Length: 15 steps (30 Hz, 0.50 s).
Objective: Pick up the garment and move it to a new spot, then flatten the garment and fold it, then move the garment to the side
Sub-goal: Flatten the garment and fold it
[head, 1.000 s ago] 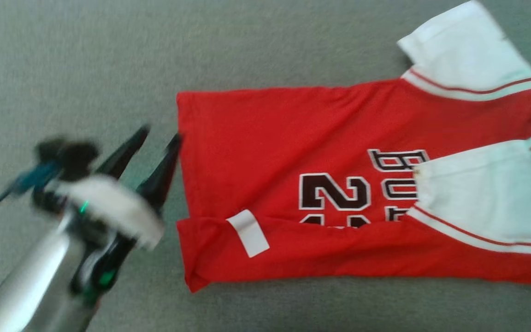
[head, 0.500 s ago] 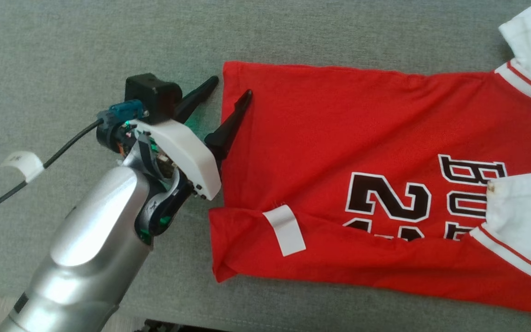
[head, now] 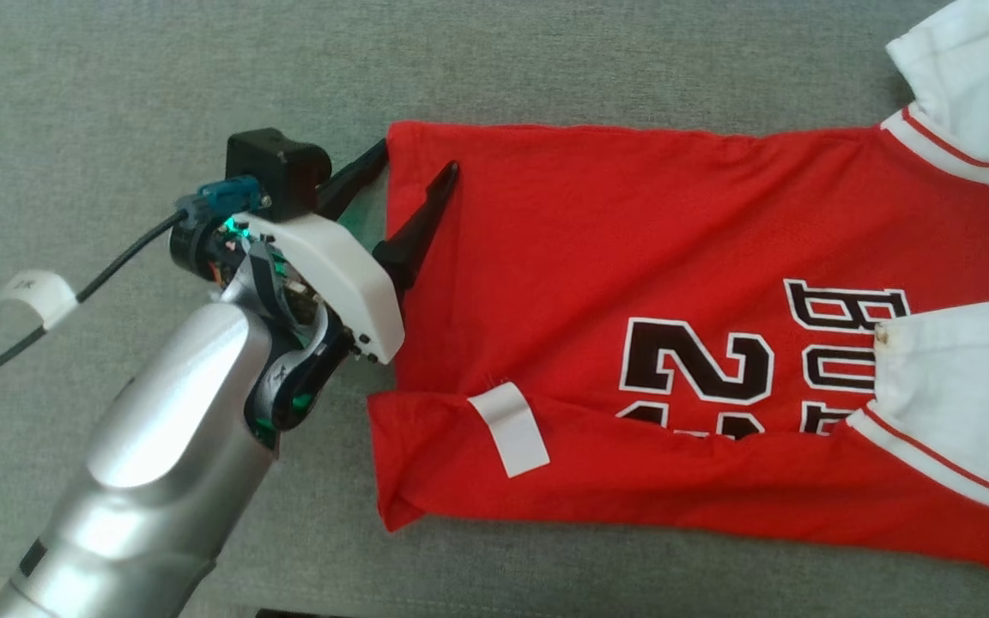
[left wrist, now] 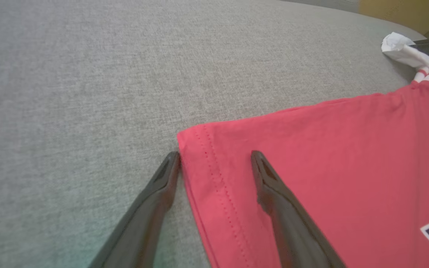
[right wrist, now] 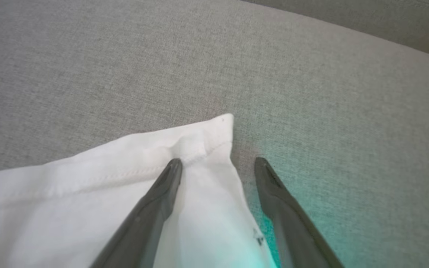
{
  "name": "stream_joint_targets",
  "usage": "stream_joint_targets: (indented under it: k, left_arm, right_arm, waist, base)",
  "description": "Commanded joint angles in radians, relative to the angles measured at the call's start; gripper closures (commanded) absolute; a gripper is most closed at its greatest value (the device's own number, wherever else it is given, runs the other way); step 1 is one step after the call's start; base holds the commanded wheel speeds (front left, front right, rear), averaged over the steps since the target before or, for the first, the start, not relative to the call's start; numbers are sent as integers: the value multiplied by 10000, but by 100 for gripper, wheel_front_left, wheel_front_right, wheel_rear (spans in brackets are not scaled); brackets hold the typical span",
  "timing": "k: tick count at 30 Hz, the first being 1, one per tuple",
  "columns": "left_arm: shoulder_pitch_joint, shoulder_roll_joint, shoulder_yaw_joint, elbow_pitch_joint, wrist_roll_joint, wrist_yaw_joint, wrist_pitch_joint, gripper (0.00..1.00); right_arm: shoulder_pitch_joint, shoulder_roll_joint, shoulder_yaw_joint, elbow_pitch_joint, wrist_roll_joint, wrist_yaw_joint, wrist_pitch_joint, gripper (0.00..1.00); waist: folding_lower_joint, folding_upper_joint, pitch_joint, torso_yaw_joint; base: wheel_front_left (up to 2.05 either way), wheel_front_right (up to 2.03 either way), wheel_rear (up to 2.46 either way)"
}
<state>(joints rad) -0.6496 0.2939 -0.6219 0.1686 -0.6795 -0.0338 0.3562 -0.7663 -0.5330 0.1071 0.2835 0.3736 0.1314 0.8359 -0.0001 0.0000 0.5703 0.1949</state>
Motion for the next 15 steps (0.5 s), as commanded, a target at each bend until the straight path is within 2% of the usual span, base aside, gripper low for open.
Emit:
stream_joint_targets:
  k: [1,3,4,5,8,15]
  left_arm:
    - [-148,322,184,-79,-61,3,152,0]
    - [-231,257,117,-58,-126,-98,213,0]
    - [-284,191,125,-30,-169,-104,204,48]
    - [-356,139,107,-15,-181,-155,161,100]
    - [-577,70,126,102,-105,-223,-83,100]
    - [-1137,53,986,384,-113,118,-1193,100]
  right_arm:
    - [370,7,318,-173,168,-7,323,0]
    - [422,20,461,-269,394,-7,504,0]
    - [427,1,535,-336,508,-7,513,32]
    - [417,-3,546,-369,588,-7,471,100]
    - [237,-64,526,-484,608,-7,-135,100]
    - [-961,414,-613,64,48,-7,-2362,100]
  waist:
    - [1,0,32,-47]
    - [1,0,62,-73]
    - [1,0,76,-75]
    - [1,0,80,-75]
    - [1,0,28,-78]
    - [1,0,-297,-174]
  base:
    - [0,0,0]
    - [0,0,0]
    - [0,0,0]
    - [0,0,0]
    - [0,0,0]
    - [0,0,0]
